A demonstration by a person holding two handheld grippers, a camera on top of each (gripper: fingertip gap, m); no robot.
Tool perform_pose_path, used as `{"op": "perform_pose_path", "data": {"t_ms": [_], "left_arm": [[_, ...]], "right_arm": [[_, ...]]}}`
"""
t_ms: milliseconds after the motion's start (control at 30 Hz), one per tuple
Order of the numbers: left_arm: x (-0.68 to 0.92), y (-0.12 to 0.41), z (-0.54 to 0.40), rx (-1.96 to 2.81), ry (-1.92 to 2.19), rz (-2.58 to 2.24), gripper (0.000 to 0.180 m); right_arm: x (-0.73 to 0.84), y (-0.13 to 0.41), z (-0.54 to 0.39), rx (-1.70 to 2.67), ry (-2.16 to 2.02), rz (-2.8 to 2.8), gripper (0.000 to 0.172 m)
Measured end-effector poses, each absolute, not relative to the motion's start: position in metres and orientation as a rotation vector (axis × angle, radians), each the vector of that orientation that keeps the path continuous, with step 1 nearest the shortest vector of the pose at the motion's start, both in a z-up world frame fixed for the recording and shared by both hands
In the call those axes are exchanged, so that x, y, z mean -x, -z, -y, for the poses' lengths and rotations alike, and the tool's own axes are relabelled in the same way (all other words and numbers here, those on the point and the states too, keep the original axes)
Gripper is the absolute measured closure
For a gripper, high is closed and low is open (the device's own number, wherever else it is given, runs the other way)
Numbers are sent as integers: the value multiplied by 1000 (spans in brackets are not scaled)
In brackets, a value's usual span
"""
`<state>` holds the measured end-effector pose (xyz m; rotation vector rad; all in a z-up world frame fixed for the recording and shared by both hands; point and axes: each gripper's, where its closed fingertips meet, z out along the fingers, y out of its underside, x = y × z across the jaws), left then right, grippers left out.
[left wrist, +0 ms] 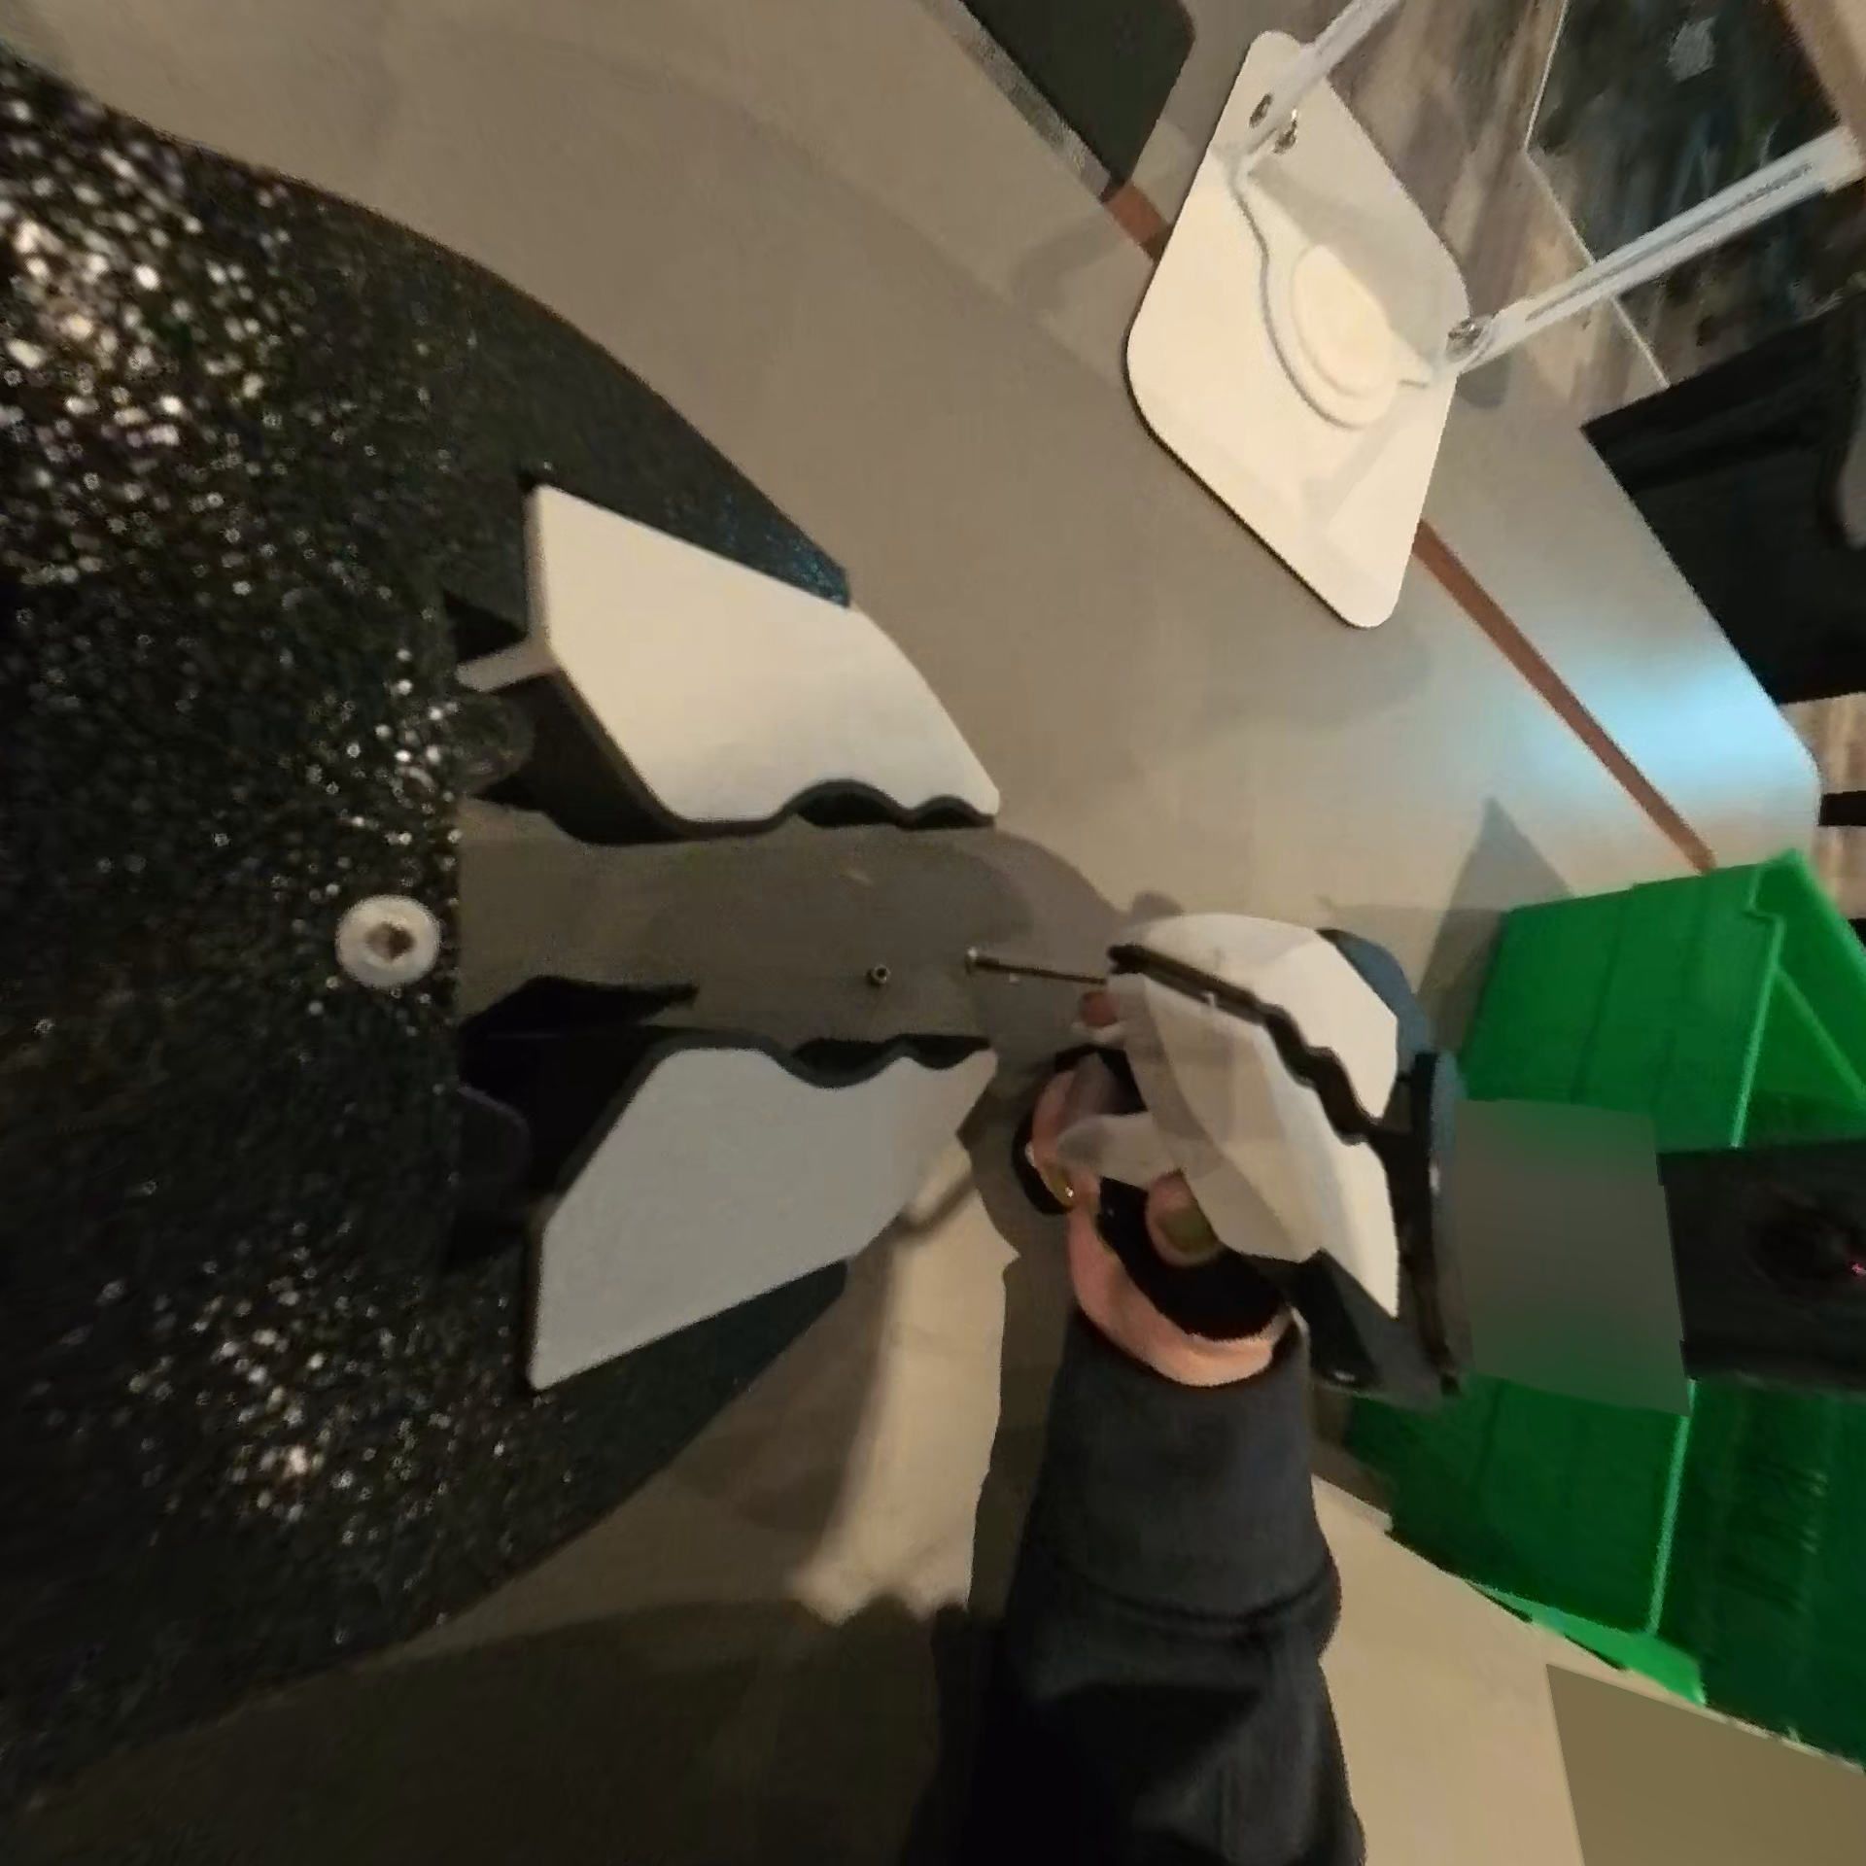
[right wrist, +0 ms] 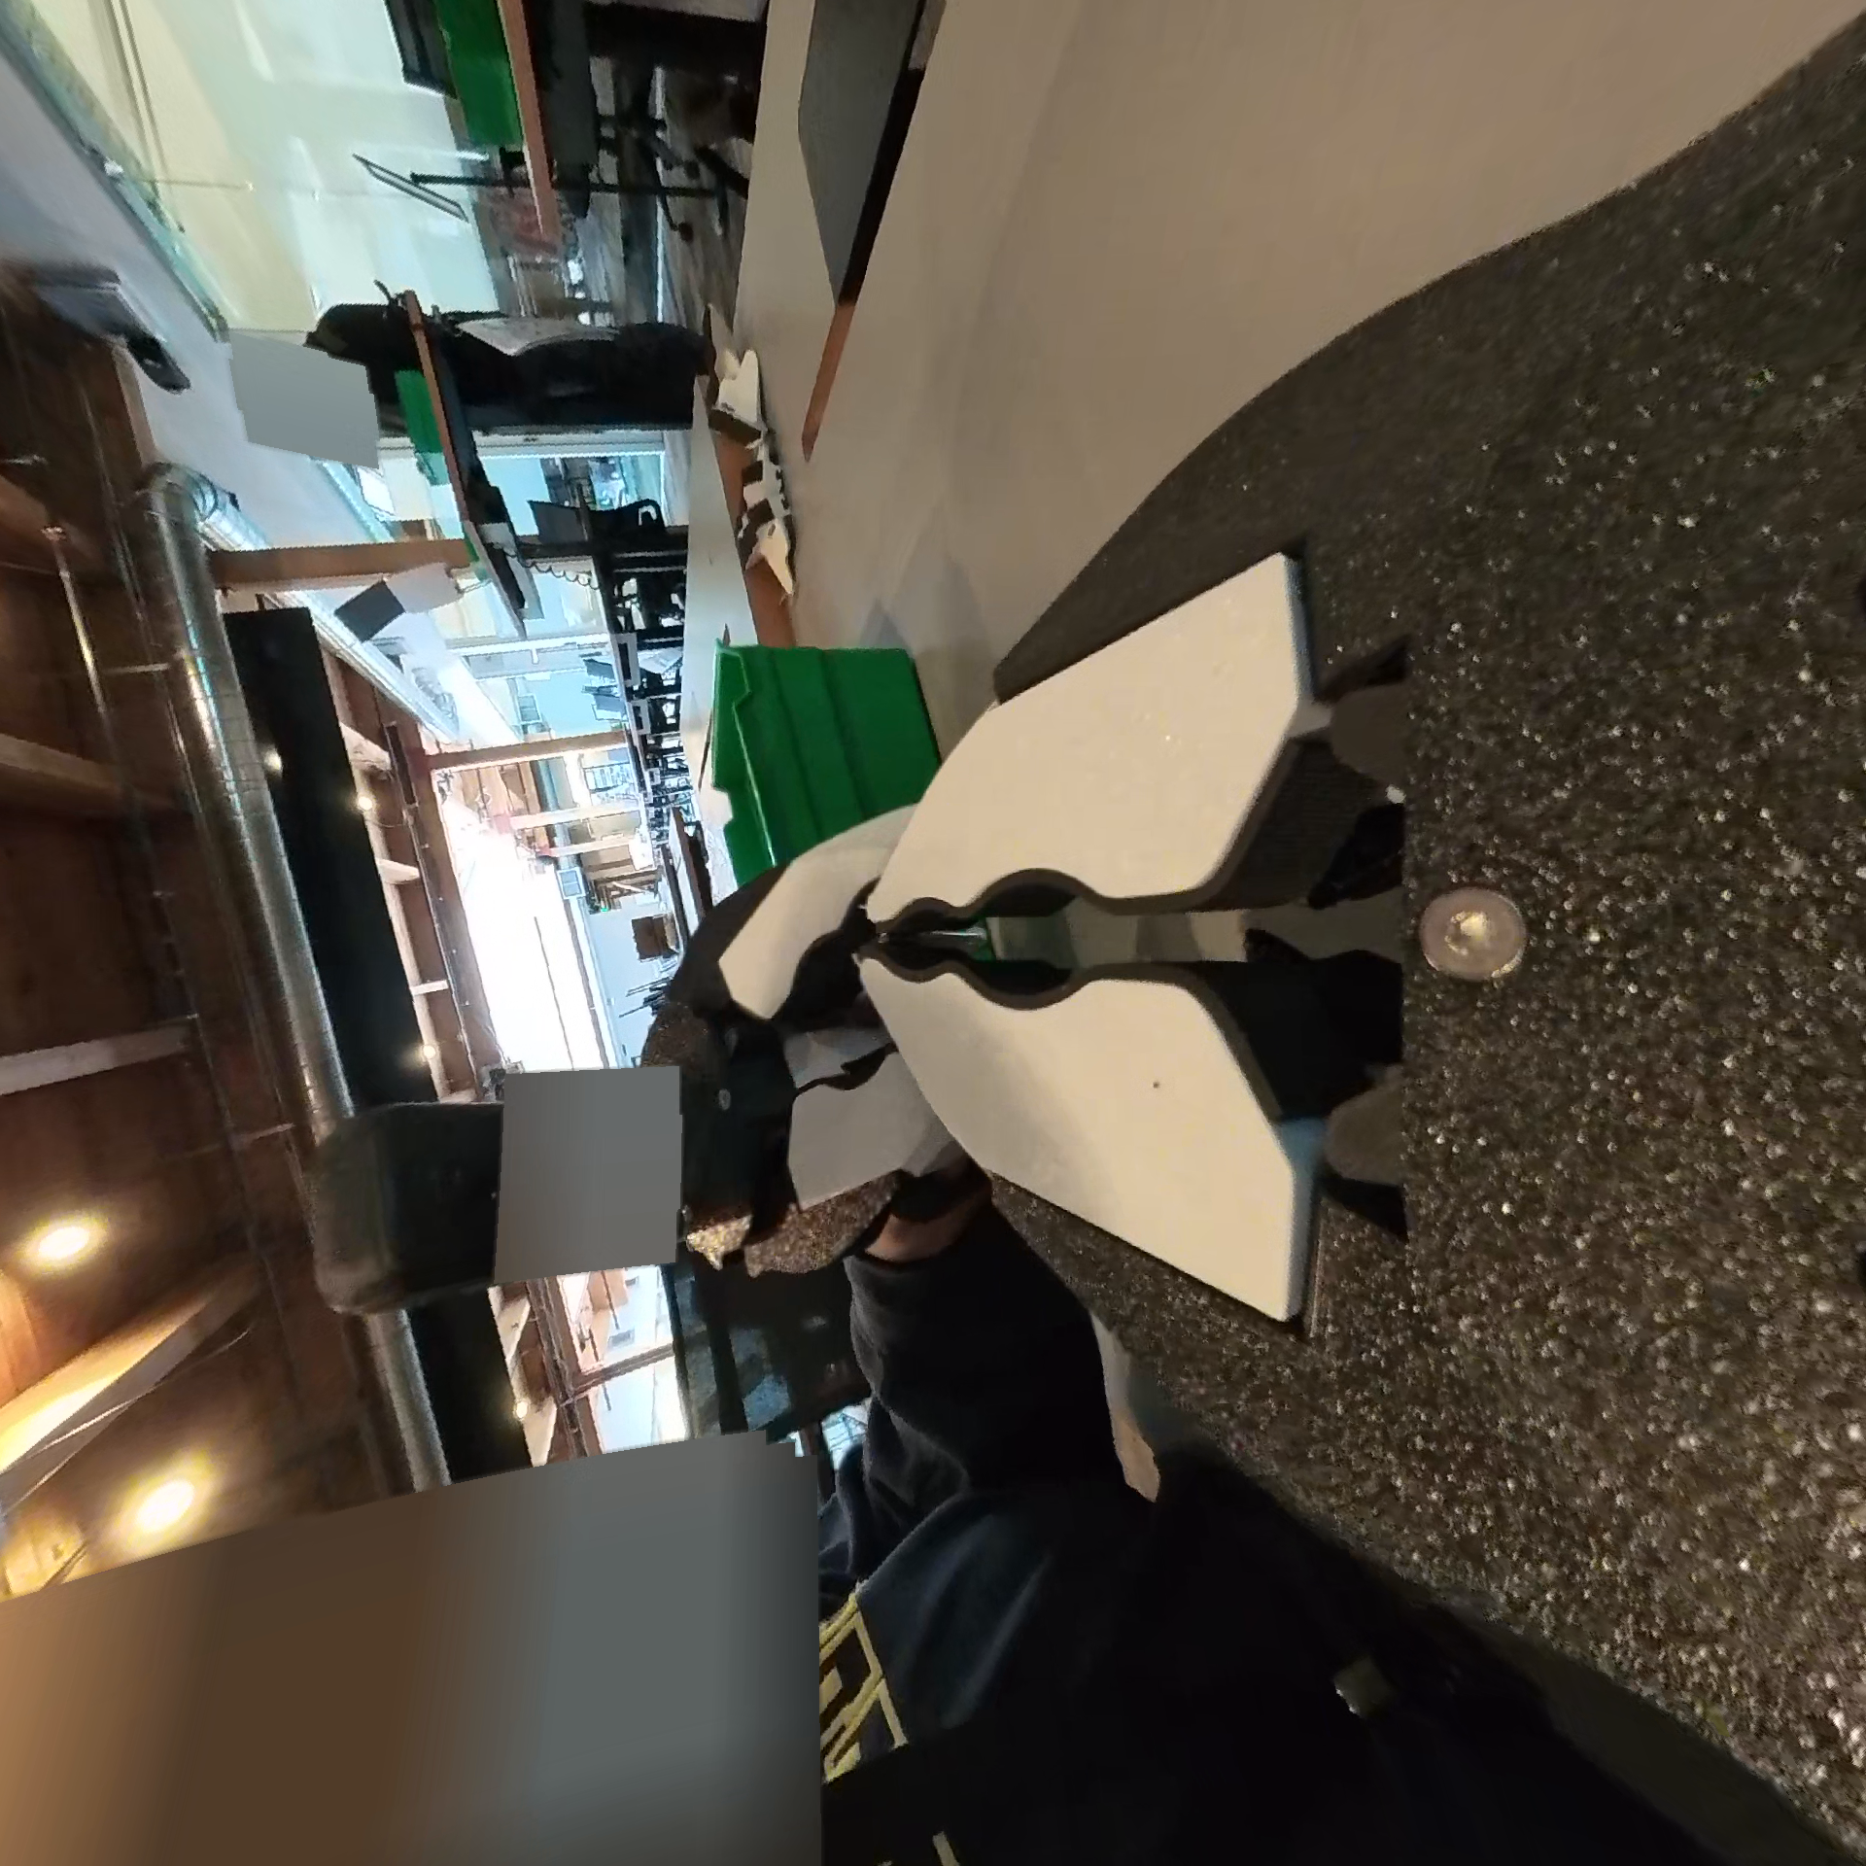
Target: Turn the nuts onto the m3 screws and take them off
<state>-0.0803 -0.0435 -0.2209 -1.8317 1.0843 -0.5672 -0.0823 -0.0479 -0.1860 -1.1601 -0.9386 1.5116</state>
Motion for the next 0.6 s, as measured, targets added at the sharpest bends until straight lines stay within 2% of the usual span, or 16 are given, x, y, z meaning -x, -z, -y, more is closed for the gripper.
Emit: {"op": "perform_pose_path", "data": {"t_ms": [300, 467, 533, 600], "left_arm": [[73, 237, 47, 1865, 474, -1203, 180], [75, 235, 36, 1815, 411, -1122, 180], [78, 235, 24, 1784, 404, -1033, 180], [80, 233, 6, 1734, 430, -912, 180]], "right_arm": [[90, 193, 56, 1169, -1478, 1027, 170], [85, 189, 51, 1148, -1450, 982, 169], [75, 181, 42, 1138, -1369, 914, 154], [60, 180, 30, 1173, -1234, 881, 154]]}}
